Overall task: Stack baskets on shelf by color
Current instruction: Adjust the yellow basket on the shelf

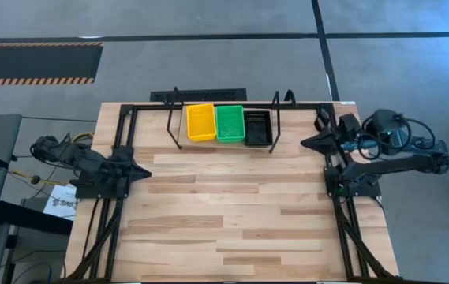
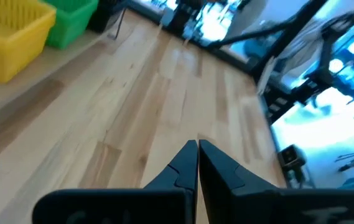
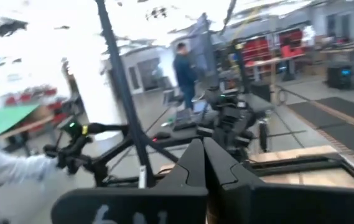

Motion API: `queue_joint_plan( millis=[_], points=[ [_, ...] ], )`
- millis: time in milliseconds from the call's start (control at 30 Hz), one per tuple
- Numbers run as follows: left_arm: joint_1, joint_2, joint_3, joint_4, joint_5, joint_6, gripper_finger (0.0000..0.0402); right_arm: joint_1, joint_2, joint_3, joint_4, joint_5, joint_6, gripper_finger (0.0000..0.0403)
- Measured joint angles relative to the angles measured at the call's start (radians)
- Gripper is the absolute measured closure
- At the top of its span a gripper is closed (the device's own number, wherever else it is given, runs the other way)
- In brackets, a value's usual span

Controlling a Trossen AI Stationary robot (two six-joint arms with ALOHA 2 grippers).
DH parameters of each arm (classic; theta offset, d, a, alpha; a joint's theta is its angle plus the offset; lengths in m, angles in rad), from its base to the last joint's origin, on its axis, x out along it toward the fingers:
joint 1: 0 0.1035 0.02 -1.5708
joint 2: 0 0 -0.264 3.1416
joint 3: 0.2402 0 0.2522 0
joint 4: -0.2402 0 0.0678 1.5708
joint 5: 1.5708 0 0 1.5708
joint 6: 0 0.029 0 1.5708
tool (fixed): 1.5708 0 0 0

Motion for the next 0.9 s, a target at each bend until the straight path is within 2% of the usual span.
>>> queue_joint_plan(
  millis=[133,300,467,700,900],
  points=[
    [0.000,-0.085,0.003,-0.003,-0.029,0.033,0.0401,0.030,-0.066,-0.083,0.015,0.090,0.011,0.0403],
    [0.000,-0.077,0.008,0.013,-0.057,0.098,0.0401,0.047,-0.088,-0.139,0.122,0.110,-0.036,0.0403],
    [0.000,-0.081,0.002,0.039,-0.057,0.104,0.0401,0.045,-0.082,-0.183,0.125,0.164,-0.016,0.0403],
    [0.000,-0.079,-0.027,0.211,0.086,0.162,0.0401,0.045,-0.041,-0.250,0.264,0.167,-0.003,0.0403],
    [0.000,-0.079,-0.160,0.321,0.196,0.089,0.0401,0.045,-0.038,-0.260,0.306,0.169,-0.004,0.0403]
  ],
)
